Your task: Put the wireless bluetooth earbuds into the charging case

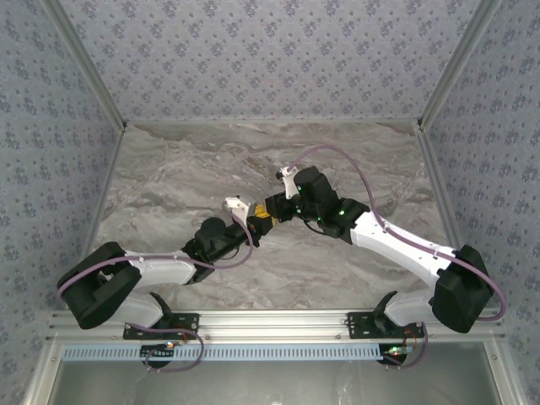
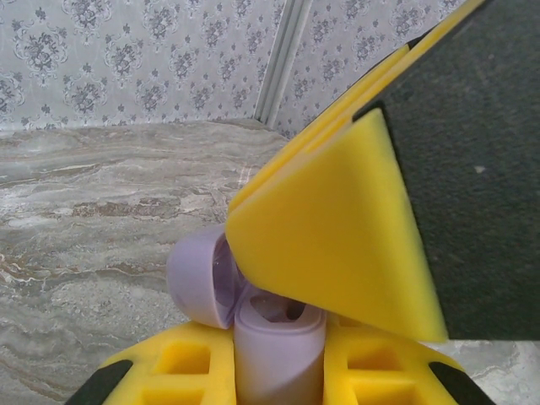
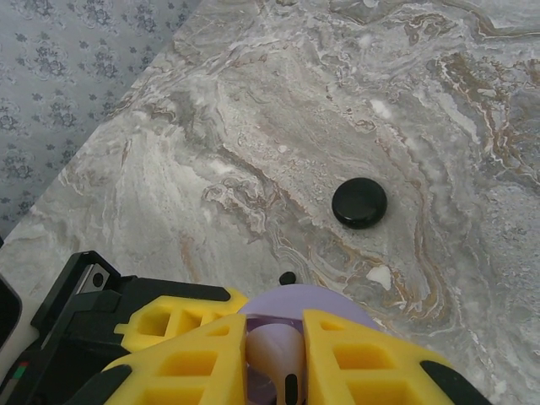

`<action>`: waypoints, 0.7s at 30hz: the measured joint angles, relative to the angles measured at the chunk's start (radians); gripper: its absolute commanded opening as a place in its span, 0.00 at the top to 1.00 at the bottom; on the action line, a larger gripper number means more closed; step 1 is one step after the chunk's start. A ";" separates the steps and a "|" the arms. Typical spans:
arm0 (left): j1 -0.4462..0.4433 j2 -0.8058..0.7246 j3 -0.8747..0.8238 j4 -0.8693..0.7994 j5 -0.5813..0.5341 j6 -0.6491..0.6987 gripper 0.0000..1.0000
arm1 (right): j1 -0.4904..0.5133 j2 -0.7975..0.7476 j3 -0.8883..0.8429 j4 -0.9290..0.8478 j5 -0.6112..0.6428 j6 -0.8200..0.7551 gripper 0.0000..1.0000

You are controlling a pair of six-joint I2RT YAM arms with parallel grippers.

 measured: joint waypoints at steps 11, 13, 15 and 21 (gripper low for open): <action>0.000 0.000 0.016 -0.001 -0.005 -0.034 0.84 | 0.000 -0.040 -0.025 0.072 0.060 0.026 0.79; 0.000 0.000 0.026 -0.018 -0.016 -0.038 0.84 | 0.000 -0.043 -0.025 0.074 0.074 0.027 0.79; 0.000 -0.005 0.044 -0.065 -0.039 -0.037 0.84 | 0.000 -0.046 -0.025 0.062 0.094 0.029 0.79; 0.000 -0.069 0.071 -0.257 -0.140 -0.027 0.84 | -0.037 -0.057 -0.024 -0.058 0.151 0.030 0.79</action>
